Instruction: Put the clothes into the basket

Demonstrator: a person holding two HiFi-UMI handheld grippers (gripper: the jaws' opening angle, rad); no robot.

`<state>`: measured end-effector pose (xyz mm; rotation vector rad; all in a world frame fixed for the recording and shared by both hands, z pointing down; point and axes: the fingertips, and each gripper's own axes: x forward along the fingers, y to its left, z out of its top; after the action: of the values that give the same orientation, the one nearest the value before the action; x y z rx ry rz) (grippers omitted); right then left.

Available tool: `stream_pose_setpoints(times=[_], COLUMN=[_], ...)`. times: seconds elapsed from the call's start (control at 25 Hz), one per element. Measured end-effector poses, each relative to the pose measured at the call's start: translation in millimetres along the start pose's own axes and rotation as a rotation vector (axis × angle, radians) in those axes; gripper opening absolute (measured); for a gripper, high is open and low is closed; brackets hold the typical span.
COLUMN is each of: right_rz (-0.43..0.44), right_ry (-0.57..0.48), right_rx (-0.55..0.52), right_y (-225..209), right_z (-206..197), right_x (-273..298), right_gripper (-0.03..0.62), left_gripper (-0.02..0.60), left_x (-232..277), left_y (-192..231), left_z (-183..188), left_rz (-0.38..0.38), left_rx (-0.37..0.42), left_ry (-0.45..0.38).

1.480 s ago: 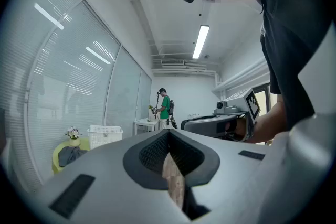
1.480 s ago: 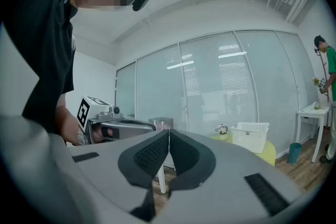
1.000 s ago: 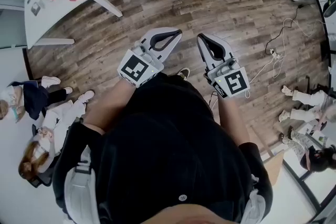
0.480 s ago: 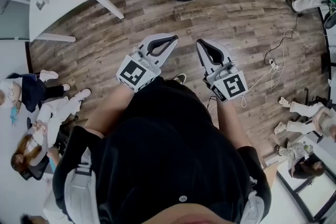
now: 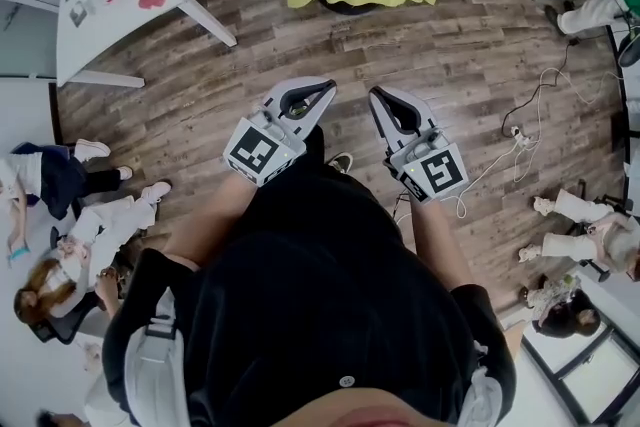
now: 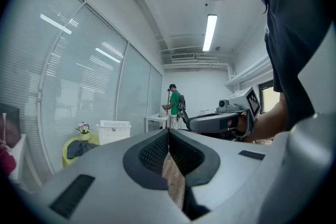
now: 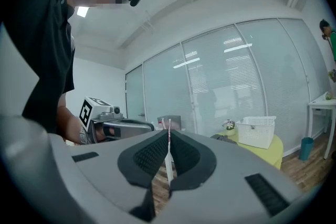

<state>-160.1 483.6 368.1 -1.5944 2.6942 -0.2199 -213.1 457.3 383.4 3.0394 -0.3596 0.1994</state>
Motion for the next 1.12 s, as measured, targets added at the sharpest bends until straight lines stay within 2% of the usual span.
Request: stream_pose_setpoints(times=[0.32, 0.84, 1.12], right_rz=[-0.005, -0.030, -0.037], right_ry=[0.031, 0.059, 0.060], right_rx=[0.002, 0.004, 0.025], right_y=[-39, -106, -134], right_z=[4, 18, 21], right_x=[61, 182, 222], right_gripper=[0.026, 0.026, 0.026], left_gripper=[0.011, 0.011, 0.011], left_x=[25, 62, 75], left_y=[63, 196, 242], left_z=[2, 13, 16], left_rz=[-0.028, -0.066, -0.066], left_rx=[0.013, -0.002, -0.007], left_ry=[0.005, 0.006, 0.009])
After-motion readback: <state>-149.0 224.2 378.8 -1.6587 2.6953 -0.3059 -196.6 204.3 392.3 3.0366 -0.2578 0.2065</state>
